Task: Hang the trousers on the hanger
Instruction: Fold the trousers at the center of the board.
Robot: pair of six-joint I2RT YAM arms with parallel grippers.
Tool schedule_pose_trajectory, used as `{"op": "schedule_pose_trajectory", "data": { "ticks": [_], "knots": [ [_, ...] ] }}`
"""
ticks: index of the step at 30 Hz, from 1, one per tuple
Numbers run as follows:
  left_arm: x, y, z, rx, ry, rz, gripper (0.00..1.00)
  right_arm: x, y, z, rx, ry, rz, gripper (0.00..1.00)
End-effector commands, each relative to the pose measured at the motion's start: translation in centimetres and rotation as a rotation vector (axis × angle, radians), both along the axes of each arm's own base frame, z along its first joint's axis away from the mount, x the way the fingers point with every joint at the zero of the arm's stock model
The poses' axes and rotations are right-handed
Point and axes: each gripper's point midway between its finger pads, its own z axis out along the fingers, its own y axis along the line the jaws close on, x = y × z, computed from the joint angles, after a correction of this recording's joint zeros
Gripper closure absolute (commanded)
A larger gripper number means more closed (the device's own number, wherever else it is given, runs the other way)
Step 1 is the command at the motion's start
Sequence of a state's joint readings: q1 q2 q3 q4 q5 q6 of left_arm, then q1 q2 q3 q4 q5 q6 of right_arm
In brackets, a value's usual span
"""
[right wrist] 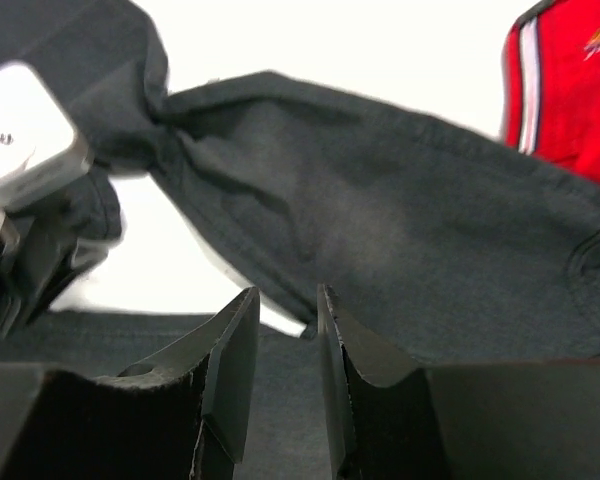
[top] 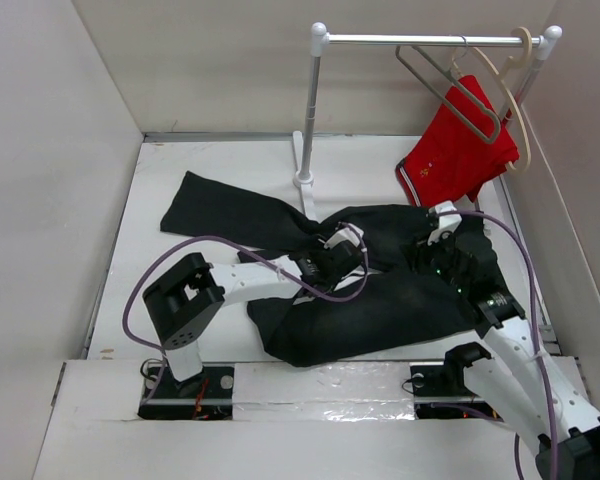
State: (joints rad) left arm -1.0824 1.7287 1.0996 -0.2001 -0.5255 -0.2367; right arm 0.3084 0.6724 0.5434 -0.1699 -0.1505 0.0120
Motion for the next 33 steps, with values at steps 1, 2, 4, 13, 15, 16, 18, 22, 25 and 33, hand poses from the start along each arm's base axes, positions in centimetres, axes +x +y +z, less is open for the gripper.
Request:
{"op": "schedule_pose_trajectory", "data": {
  "ticks": [1, 2, 4, 13, 15, 16, 18, 22, 25, 33],
  "knots": [
    [0.7, 0.5, -0.1, 0.062, -0.015, 0.013, 0.54, -0.1, 0.7, 0.1, 0.022, -0.013, 0.036, 0.64],
    [0.4, 0.5, -0.4, 0.071, -0.015, 0.014, 0.64, -0.1, 0.6, -0.1, 0.018, -0.004, 0.032, 0.64],
    [0.5, 1.1, -0.8, 0.096, -0.026, 0.035, 0.73, 0.0, 0.4, -0.2, 0.017, -0.003, 0.019, 0.64],
    [1.0, 2.4, 2.2, 0.017, -0.114, 0.128, 1.00, 3.3, -3.6, -1.4, -0.011, 0.021, -0.205, 1.00],
    [0.9, 2.5, 3.4, -0.052, -0.134, 0.146, 1.00, 4.4, -4.6, -1.5, 0.002, 0.023, -0.258, 1.00],
    [0.9, 2.6, 5.6, -0.137, -0.159, 0.172, 1.00, 4.8, -4.9, -1.9, 0.009, 0.035, -0.267, 1.00],
    [0.7, 3.5, 7.4, -0.208, -0.195, 0.217, 1.00, 6.2, -6.7, -2.9, 0.032, 0.064, -0.325, 1.00],
    [-0.5, 6.3, 13.4, -0.492, -0.268, 0.296, 1.00, 7.1, -10.9, -4.1, 0.035, 0.100, -0.481, 0.75],
    [-1.6, 9.3, 16.2, -0.657, -0.310, 0.372, 1.00, 7.3, -15.4, -3.3, 0.000, 0.042, -0.716, 0.43],
    [-4.7, 16.9, 22.7, -0.994, -0.424, 0.463, 1.00, 5.6, -20.2, -7.9, 0.130, 0.188, -0.838, 0.72]
  ]
}}
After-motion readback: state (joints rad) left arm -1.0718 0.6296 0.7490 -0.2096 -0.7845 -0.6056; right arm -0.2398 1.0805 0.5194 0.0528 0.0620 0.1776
